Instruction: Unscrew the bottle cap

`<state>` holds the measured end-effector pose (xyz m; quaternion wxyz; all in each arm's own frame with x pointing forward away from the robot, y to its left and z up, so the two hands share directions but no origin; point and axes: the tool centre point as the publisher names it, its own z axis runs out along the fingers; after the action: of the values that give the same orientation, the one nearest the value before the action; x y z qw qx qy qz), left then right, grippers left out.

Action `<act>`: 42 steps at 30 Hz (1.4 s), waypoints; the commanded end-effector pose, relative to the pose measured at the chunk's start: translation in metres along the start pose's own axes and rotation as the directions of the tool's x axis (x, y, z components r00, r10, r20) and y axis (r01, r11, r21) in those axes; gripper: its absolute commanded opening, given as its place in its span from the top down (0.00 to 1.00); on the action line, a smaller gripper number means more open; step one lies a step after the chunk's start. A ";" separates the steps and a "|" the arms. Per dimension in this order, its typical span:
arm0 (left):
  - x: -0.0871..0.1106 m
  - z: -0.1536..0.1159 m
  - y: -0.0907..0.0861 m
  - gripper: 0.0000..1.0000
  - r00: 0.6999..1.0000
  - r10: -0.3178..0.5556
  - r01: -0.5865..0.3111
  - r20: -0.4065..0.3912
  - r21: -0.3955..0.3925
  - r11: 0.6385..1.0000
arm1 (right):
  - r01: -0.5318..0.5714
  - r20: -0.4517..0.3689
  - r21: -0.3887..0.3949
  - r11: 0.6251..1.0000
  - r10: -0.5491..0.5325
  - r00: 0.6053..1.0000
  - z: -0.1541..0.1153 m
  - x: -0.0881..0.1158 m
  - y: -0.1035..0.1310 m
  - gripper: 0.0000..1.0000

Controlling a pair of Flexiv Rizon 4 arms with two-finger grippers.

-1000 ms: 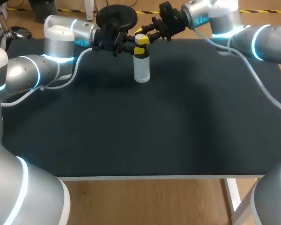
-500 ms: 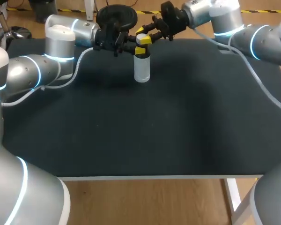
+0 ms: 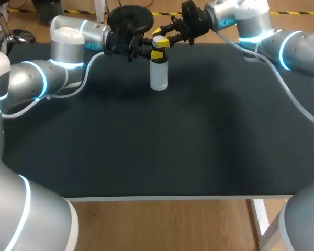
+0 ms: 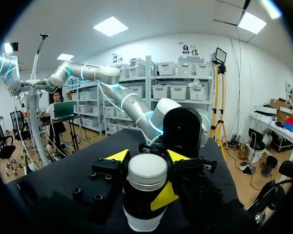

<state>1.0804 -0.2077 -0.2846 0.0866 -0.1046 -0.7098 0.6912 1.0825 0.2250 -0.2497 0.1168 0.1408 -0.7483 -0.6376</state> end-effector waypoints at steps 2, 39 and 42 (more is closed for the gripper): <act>-0.003 0.000 0.006 1.00 0.996 -0.001 0.001 -0.084 0.004 1.000 | -0.001 -0.736 -0.030 1.000 -0.022 0.676 -0.004 -0.018 -0.007 1.00; -0.003 0.000 0.006 1.00 0.996 -0.001 0.001 -0.084 0.004 1.000 | -0.029 0.113 -0.079 0.996 0.038 0.993 -0.013 0.005 0.016 0.00; -0.003 0.000 0.006 1.00 0.996 -0.001 0.001 -0.084 0.004 1.000 | -0.039 0.204 -0.078 0.996 0.054 0.977 -0.013 0.005 0.019 0.00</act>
<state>1.0763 -0.2079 -0.2870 0.0907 -0.1085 -0.7100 0.6899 1.0847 0.2131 -0.2323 0.1243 0.1200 -0.7221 -0.6698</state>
